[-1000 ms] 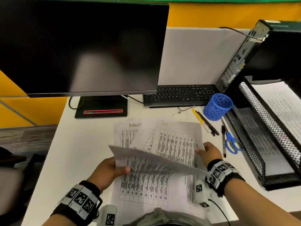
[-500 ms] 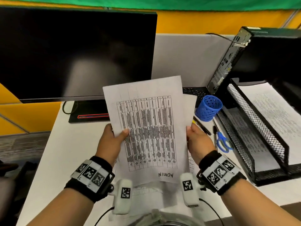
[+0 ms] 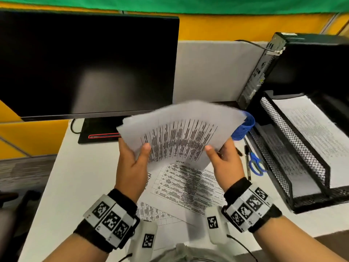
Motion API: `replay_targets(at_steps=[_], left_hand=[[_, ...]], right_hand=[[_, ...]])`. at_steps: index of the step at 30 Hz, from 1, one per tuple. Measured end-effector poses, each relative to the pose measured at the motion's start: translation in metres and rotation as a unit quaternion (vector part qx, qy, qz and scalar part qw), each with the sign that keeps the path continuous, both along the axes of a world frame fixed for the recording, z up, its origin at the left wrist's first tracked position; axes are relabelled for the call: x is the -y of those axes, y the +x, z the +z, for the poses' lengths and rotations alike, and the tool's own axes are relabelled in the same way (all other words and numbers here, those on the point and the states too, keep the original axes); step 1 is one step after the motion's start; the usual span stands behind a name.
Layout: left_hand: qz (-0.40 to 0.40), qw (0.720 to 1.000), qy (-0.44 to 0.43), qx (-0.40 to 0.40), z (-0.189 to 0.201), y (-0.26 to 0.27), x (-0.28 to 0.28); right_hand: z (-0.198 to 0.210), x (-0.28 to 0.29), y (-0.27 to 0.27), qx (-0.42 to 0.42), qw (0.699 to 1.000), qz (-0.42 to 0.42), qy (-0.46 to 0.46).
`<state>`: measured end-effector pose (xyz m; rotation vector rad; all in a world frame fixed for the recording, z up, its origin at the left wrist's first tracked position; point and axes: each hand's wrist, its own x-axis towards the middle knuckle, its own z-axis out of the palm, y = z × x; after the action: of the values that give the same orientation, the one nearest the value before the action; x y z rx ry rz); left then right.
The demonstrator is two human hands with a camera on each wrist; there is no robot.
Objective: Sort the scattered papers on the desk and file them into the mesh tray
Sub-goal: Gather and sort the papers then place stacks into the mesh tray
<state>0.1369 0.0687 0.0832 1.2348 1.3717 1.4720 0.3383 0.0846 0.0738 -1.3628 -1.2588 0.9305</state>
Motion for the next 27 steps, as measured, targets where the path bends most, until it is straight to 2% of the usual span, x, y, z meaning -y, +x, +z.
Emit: replay_targets(at_steps=[3, 7, 11, 16, 23, 27], left_hand=[[0.000, 0.999, -0.053, 0.006, -0.014, 0.000, -0.002], [-0.007, 0.999, -0.035, -0.002, -0.005, 0.005, -0.006], [0.018, 0.999, -0.023, 0.015, -0.001, 0.002, -0.010], [-0.004, 0.995, -0.100, -0.008, -0.019, -0.003, -0.016], [-0.013, 0.981, -0.190, -0.030, -0.044, -0.002, -0.028], [-0.005, 0.972, -0.228, -0.062, -0.056, -0.003, -0.032]], right_hand=[[-0.010, 0.001, -0.004, 0.021, 0.999, -0.002, -0.039], [-0.005, -0.003, -0.012, 0.047, 0.998, -0.006, -0.028], [-0.001, -0.005, -0.011, -0.005, 1.000, -0.022, -0.003], [-0.014, -0.008, -0.012, -0.009, 0.999, -0.018, -0.044], [-0.034, -0.019, -0.013, 0.041, 0.989, -0.030, -0.137], [-0.036, -0.020, -0.008, 0.041, 0.988, -0.029, -0.145]])
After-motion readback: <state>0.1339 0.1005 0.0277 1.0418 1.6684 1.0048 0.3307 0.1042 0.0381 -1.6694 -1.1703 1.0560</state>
